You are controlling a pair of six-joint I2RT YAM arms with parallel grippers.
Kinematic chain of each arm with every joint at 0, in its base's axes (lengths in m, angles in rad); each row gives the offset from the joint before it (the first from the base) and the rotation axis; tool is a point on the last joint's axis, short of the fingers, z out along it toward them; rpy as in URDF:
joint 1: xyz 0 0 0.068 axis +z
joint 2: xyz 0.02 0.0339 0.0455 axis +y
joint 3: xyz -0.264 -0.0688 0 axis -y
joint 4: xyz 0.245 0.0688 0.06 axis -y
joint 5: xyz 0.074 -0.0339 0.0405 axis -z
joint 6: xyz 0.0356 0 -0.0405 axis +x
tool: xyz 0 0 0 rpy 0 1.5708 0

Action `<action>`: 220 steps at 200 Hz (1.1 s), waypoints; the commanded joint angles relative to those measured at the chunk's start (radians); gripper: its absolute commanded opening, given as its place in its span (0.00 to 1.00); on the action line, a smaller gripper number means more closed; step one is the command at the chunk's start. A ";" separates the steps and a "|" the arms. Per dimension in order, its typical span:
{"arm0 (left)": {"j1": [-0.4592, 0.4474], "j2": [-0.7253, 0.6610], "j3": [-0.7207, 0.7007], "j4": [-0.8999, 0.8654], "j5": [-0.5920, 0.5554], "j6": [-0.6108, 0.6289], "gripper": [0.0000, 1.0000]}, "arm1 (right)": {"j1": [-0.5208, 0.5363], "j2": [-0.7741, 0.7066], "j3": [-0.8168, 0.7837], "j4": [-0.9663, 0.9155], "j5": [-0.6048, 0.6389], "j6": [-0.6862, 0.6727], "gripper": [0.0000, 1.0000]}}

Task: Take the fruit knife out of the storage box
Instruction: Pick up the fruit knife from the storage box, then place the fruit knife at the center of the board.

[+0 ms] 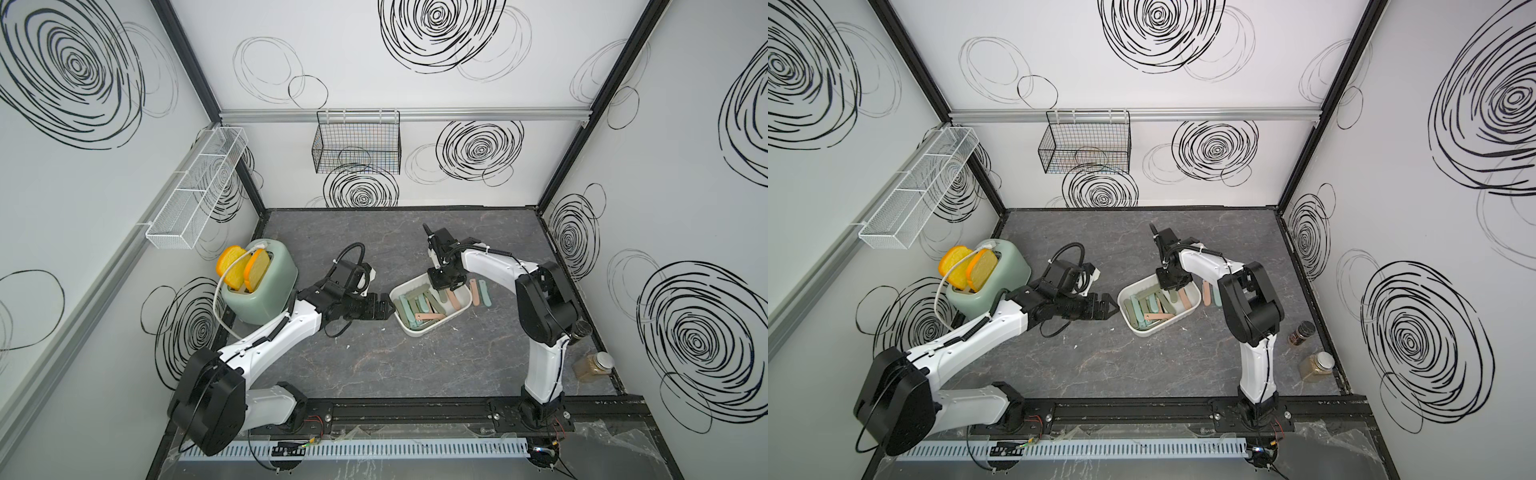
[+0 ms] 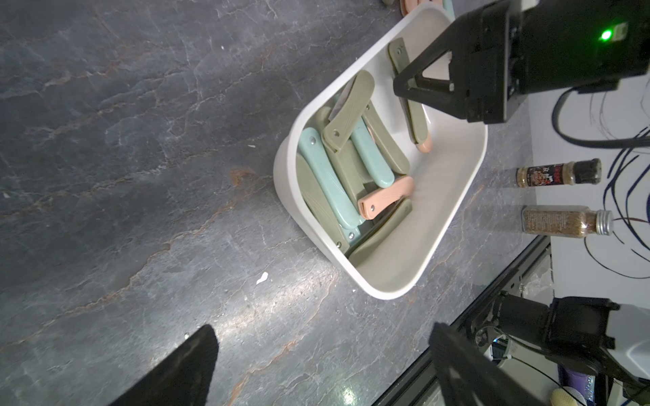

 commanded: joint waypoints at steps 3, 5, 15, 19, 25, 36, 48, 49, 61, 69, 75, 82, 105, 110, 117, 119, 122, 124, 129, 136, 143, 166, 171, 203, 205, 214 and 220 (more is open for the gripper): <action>-0.003 0.020 0.038 0.027 0.011 -0.005 0.98 | -0.006 -0.068 0.036 -0.066 0.012 0.019 0.18; -0.003 0.022 0.039 0.029 0.012 -0.006 0.98 | -0.006 -0.072 0.037 -0.068 0.012 0.019 0.18; -0.012 0.029 0.045 0.032 0.013 -0.009 0.98 | -0.009 -0.088 0.039 -0.070 0.016 0.023 0.19; -0.014 0.032 0.049 0.035 0.013 -0.010 0.98 | -0.011 -0.095 0.039 -0.072 0.018 0.024 0.19; -0.018 0.039 0.053 0.038 0.012 -0.011 0.98 | -0.017 -0.104 0.038 -0.074 0.021 0.025 0.19; -0.029 0.048 0.063 0.041 0.010 -0.014 0.98 | -0.030 -0.123 0.036 -0.075 0.018 0.025 0.19; -0.039 0.062 0.073 0.045 0.010 -0.016 0.98 | -0.048 -0.144 0.032 -0.079 0.021 0.025 0.19; -0.041 0.063 0.074 0.045 0.010 -0.016 0.98 | -0.050 -0.146 0.032 -0.079 0.022 0.025 0.19; -0.052 0.075 0.084 0.051 0.008 -0.018 0.98 | -0.077 -0.167 0.021 -0.081 0.025 0.025 0.19; -0.060 0.085 0.092 0.054 0.007 -0.020 0.98 | -0.097 -0.186 0.009 -0.076 0.026 0.025 0.19; -0.065 0.092 0.097 0.055 0.006 -0.020 0.98 | -0.114 -0.201 -0.003 -0.072 0.024 0.025 0.19; -0.072 0.099 0.102 0.056 0.005 -0.020 0.98 | -0.137 -0.219 -0.019 -0.064 0.020 0.025 0.19; -0.089 0.116 0.111 0.064 0.004 -0.023 0.98 | -0.199 -0.261 -0.071 -0.047 0.033 0.022 0.20; -0.092 0.119 0.111 0.065 0.002 -0.023 0.98 | -0.210 -0.267 -0.085 -0.043 0.038 0.019 0.21; -0.094 0.124 0.113 0.067 0.002 -0.024 0.98 | -0.224 -0.271 -0.104 -0.038 0.041 0.014 0.21; -0.095 0.125 0.114 0.067 0.002 -0.024 0.98 | -0.228 -0.271 -0.110 -0.036 0.040 0.012 0.21; -0.097 0.127 0.115 0.068 0.002 -0.024 0.98 | -0.234 -0.271 -0.117 -0.033 0.040 0.010 0.21; -0.098 0.128 0.114 0.068 0.002 -0.025 0.98 | -0.237 -0.271 -0.123 -0.032 0.040 0.010 0.21; -0.100 0.129 0.115 0.069 0.002 -0.026 0.98 | -0.245 -0.269 -0.137 -0.028 0.040 0.006 0.21; -0.102 0.132 0.116 0.072 0.002 -0.026 0.98 | -0.253 -0.266 -0.154 -0.023 0.041 0.004 0.21; -0.105 0.135 0.117 0.072 0.002 -0.026 0.98 | -0.259 -0.260 -0.171 -0.018 0.045 0.000 0.21; -0.111 0.144 0.122 0.069 0.001 -0.024 0.98 | -0.270 -0.235 -0.215 0.005 0.044 -0.005 0.21; -0.112 0.145 0.122 0.068 0.001 -0.023 0.98 | -0.271 -0.228 -0.222 0.012 0.043 -0.005 0.21; -0.113 0.144 0.120 0.064 -0.001 -0.020 0.98 | -0.270 -0.186 -0.242 0.042 0.015 -0.003 0.21; -0.113 0.144 0.120 0.064 -0.001 -0.020 0.98 | -0.269 -0.183 -0.243 0.043 0.012 -0.004 0.21; -0.113 0.144 0.117 0.064 -0.002 -0.019 0.98 | -0.268 -0.172 -0.244 0.050 -0.002 0.000 0.21; -0.113 0.145 0.115 0.064 -0.002 -0.019 0.98 | -0.267 -0.166 -0.243 0.052 -0.008 0.001 0.21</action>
